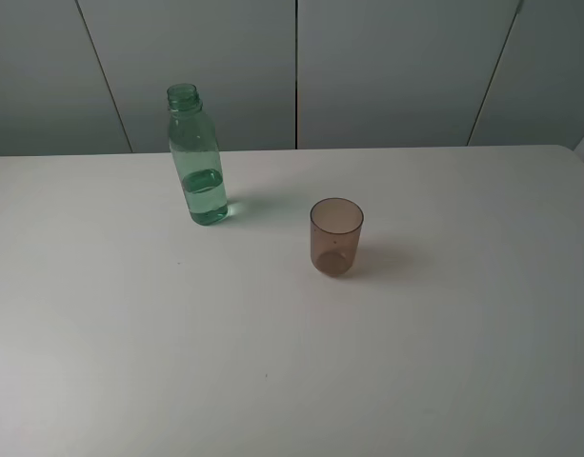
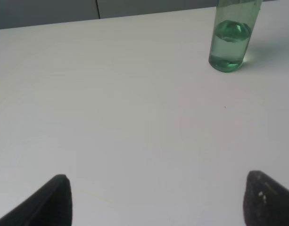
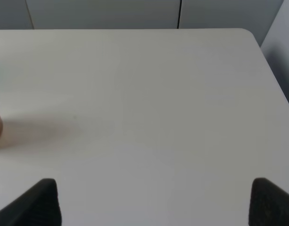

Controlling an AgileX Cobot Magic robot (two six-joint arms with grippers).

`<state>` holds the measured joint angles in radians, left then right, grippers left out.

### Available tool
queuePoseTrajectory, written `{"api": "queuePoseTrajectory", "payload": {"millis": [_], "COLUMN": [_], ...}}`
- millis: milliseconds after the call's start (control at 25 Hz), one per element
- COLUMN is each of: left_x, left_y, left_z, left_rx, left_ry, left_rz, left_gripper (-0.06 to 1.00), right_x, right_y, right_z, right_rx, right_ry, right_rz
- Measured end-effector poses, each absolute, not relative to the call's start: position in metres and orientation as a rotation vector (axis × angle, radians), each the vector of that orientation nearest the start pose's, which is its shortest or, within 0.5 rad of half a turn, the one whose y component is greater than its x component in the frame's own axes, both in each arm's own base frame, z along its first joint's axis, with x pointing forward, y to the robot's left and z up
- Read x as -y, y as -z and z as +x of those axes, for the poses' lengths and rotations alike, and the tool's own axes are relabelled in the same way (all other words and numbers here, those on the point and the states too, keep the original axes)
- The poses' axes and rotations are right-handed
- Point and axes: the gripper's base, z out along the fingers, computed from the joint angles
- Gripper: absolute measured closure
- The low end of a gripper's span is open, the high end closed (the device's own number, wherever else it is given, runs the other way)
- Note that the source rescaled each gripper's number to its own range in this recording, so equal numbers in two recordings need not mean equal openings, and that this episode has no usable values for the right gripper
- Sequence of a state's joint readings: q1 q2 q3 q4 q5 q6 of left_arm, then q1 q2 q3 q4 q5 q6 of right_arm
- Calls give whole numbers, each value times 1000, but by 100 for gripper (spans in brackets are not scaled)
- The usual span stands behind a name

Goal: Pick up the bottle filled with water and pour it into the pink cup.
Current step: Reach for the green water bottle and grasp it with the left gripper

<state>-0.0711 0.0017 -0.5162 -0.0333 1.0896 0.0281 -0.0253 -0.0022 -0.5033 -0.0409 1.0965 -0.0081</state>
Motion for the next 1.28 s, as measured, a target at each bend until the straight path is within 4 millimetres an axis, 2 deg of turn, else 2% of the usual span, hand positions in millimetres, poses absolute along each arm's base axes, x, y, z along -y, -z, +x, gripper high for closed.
{"api": "queuePoseTrajectory", "payload": {"millis": [120,280,440,640,800,960,1160,1280], "left_x": [3,7,17,29,36,59,85,98], "left_y": [-283,-300,-314,-310,-295,-272,-239,-219], "left_z": [-1,22,58,110,154,192,225,240], "left_rx": [-2106,-2194,-2237,-2272,-2296,-2296,-2265,-2254], "left_ry": [66,107,194,297,326,334,245,194], "left_rz": [106,113,170,212,225,376,583,634], "left_gripper": [15,15,15,15,15,15,15,15], "right_x": [3,3,3,3,3,3,3,3], "right_y": [-275,-275,-275,-275,-275,-275,-275,-275], "right_z": [-7,-7,-7,-7,-7,-7,-7,-7], "right_rx": [-2074,-2074,-2074,-2074,-2074,-2074,-2074,-2074], "right_ry": [70,70,70,70,70,70,70,70], "right_rz": [21,21,21,21,21,21,21,21]}}
